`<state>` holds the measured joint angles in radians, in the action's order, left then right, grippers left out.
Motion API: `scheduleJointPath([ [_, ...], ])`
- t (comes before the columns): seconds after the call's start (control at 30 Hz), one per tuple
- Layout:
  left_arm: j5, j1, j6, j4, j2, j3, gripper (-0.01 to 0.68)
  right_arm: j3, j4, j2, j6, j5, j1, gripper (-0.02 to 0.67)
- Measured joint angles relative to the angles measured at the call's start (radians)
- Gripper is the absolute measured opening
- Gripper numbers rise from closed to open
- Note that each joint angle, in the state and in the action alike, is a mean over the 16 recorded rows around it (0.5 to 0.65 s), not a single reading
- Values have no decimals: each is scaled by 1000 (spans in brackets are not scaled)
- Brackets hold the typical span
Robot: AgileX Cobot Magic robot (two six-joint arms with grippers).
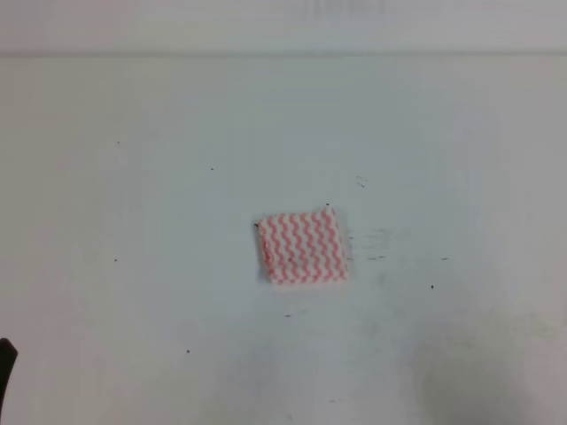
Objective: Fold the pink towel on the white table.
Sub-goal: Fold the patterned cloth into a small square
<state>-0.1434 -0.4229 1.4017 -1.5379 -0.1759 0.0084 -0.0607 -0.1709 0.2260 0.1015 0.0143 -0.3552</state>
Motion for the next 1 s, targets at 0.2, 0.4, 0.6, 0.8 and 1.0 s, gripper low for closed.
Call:
scheduleJointPath([
  [0.2, 0, 0, 0, 0, 2, 0, -1, 0, 30, -29, -39, -7, 68, -18],
  [0.4, 0, 0, 0, -1, 3, -1, -1, 0, 56, -112, -75, -78, 188, -18],
  [0.6, 0, 0, 0, -1, 2, -1, -1, 1, 59, -197, -75, -191, 296, -18],
  [0.8, -1, 0, 0, -1, 1, -2, -1, 18, 65, -247, -75, -252, 327, -18],
  [1.0, -2, 0, 0, -1, 0, -3, -1, 44, 64, -250, -75, -251, 329, -18],
])
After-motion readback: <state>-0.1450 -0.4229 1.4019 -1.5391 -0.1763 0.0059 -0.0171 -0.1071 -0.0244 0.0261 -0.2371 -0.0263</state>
